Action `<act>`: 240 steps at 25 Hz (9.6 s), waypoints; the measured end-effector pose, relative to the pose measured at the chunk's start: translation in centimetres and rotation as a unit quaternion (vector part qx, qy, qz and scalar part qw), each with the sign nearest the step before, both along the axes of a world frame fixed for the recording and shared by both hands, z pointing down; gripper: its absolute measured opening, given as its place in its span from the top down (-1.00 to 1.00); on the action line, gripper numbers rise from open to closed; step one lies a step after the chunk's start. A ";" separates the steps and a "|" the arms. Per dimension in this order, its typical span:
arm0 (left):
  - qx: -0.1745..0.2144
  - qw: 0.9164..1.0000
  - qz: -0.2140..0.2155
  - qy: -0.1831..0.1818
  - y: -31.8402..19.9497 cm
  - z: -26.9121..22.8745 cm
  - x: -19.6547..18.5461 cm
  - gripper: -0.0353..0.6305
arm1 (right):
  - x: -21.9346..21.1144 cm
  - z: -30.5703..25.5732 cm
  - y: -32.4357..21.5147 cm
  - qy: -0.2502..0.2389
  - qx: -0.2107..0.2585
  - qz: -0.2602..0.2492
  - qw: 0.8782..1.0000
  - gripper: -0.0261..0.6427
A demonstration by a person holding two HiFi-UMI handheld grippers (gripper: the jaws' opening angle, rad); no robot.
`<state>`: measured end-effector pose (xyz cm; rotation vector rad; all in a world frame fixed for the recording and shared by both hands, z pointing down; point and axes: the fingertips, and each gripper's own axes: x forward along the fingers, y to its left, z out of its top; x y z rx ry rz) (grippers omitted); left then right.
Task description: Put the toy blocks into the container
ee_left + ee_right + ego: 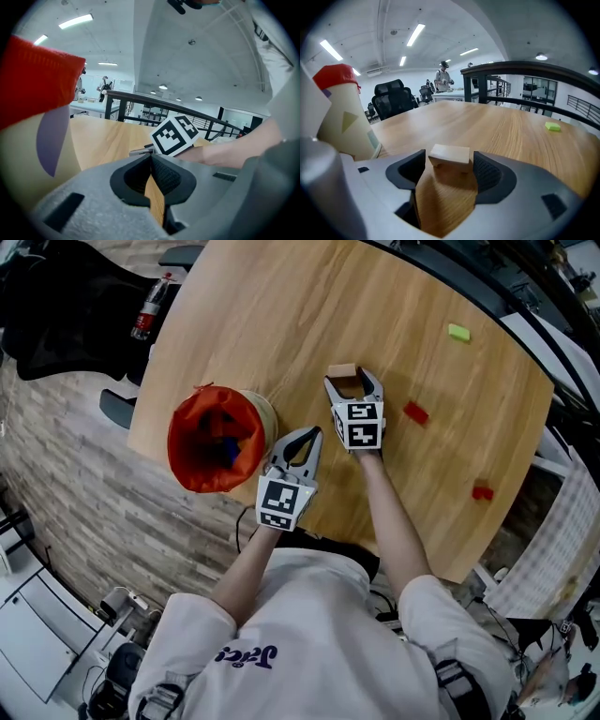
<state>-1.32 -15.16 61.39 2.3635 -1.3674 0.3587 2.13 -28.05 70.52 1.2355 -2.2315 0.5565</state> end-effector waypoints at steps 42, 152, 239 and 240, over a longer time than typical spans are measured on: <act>0.121 0.991 -0.009 0.050 6.6 -15.9 -8.6 0.85 | -5.3 -24.2 14.0 -0.058 0.132 -0.035 0.989 0.11; 0.007 0.978 0.199 0.067 -1.6 -4.0 14.4 0.85 | 18.6 -6.1 7.7 0.191 -0.028 -0.205 0.960 0.52; 0.111 0.990 0.051 0.072 7.2 -17.9 -9.3 0.85 | -5.6 -20.3 18.1 0.068 0.023 -0.118 0.990 0.21; 0.109 0.989 0.064 0.072 7.1 -17.8 -8.1 0.85 | -4.4 -20.4 18.1 0.066 0.029 -0.103 0.992 0.21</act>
